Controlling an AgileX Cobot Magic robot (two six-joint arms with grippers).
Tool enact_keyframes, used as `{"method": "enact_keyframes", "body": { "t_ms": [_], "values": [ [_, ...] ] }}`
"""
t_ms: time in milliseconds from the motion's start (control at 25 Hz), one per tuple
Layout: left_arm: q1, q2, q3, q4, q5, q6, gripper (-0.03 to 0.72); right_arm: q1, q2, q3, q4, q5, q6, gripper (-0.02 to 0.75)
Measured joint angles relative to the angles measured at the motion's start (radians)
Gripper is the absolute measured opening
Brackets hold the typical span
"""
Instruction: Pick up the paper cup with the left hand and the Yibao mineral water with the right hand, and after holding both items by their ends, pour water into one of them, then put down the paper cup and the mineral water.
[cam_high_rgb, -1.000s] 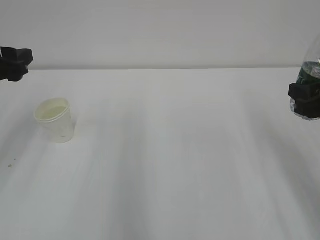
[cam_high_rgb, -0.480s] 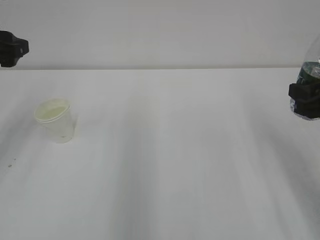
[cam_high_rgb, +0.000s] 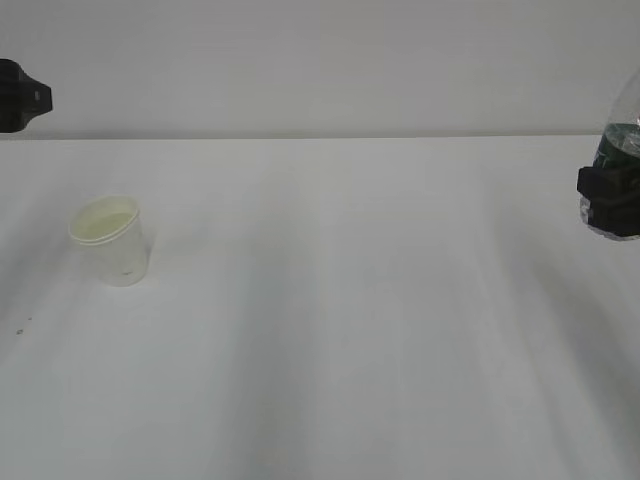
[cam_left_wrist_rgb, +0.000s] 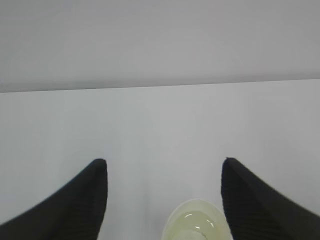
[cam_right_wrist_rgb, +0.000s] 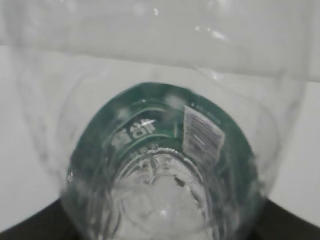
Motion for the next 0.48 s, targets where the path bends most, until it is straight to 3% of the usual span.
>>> {"method": "enact_keyframes", "body": {
  "t_ms": [480],
  "values": [
    [0.000, -0.003, -0.002, -0.001, 0.023, 0.000, 0.484, 0.000, 0.000, 0.000, 0.000, -0.022, 0.000, 0.400]
  ]
}}
